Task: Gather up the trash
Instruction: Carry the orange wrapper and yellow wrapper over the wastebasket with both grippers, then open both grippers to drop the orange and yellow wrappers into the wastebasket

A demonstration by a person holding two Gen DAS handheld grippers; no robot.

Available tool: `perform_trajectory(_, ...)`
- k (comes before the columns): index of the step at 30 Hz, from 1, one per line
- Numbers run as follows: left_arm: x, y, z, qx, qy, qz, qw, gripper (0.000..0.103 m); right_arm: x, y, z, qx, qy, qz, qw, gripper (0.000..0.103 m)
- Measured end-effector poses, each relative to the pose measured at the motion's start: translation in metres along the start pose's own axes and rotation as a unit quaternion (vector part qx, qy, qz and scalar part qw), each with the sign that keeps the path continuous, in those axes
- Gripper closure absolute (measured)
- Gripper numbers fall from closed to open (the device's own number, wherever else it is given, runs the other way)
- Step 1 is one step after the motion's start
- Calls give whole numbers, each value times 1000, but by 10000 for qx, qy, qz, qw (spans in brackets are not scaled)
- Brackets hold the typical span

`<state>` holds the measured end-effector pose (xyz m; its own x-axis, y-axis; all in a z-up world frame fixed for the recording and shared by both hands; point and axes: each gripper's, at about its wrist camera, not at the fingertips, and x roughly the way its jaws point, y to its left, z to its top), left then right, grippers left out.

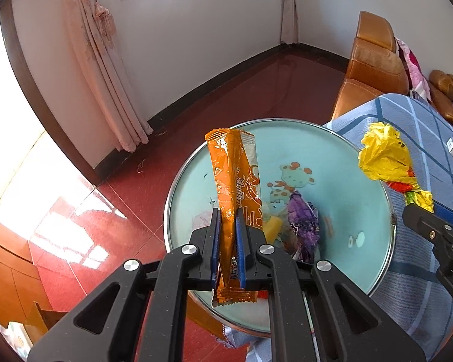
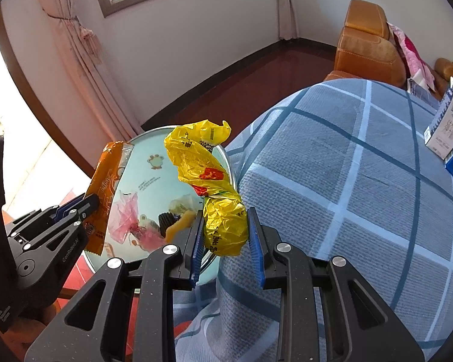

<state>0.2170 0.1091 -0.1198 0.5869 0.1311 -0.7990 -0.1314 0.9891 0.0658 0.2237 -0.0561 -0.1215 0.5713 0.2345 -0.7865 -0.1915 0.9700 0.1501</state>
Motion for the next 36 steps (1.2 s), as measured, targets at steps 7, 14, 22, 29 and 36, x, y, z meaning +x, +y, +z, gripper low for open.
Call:
perform_trajectory(7, 11, 2, 3, 16, 96, -8, 10000, 94, 12, 2, 5, -21, 79, -29, 10000, 75)
perform_trajectory(14, 21, 1, 3, 35, 179, -50, 9998, 94, 20, 1, 5, -21, 175, -26, 9998, 75)
perform_trajectory(22, 30, 1, 3, 30, 289, -54, 9996, 94, 29, 2, 8, -64, 239, -60, 9997, 75)
perform_trajectory(29, 38, 1, 3, 18, 358, -17, 9994, 94, 32, 3, 12, -66, 215, -57, 9997, 75)
perform_trajectory(36, 37, 2, 3, 12, 331, 4, 9995, 94, 39, 17, 18, -312, 152, -11, 9994, 74)
